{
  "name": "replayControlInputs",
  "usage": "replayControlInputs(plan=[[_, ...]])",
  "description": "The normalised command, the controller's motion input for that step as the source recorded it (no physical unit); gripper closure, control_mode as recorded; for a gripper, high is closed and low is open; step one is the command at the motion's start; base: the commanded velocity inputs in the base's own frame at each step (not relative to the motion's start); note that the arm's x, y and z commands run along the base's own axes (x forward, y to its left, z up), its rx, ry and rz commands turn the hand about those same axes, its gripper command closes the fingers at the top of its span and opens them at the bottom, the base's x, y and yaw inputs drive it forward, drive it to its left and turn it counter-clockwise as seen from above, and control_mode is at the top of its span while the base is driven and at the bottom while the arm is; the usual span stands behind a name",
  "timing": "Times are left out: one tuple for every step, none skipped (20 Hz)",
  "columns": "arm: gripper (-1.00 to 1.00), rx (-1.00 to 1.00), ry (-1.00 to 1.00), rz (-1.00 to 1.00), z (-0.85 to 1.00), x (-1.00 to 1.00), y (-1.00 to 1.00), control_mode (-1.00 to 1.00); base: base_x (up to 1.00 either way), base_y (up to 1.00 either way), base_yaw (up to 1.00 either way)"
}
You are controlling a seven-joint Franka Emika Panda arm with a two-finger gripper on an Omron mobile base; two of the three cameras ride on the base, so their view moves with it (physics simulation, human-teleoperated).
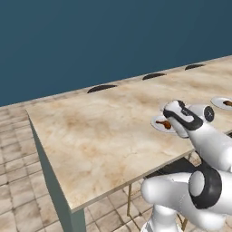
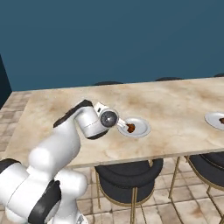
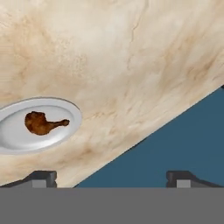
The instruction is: Take the chicken drumsticks from the pan and place one on each plate on the dining counter.
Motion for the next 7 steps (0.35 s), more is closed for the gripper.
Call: replayControlInputs(plan=[[-1.0, -0.14, 0.0, 0.17, 0.21, -1.0, 0.0, -1.0, 0.0, 0.0, 0.0], [-1.0, -0.14, 0.0, 0.17, 0.11, -1.0, 0.0, -1.0, 0.0, 0.0, 0.0], [-1.0, -0.16, 0.0, 0.15, 0.04, -1.0, 0.0, -1.0, 0.0, 0.0, 0.0], [-1.0, -0.17, 0.0, 0.15, 0.02, -1.0, 0.0, -1.0, 0.0, 0.0, 0.0], [-1.0, -0.19, 0.0, 0.14, 0.0, -1.0, 0.0, -1.0, 0.0, 0.0, 0.0], [-1.0, -0.21, 0.0, 0.13, 0.0, -1.0, 0.0, -1.0, 0.0, 0.0, 0.0], [-1.0, -0.21, 0.0, 0.12, 0.0, -1.0, 0.0, -1.0, 0.0, 0.0, 0.0]])
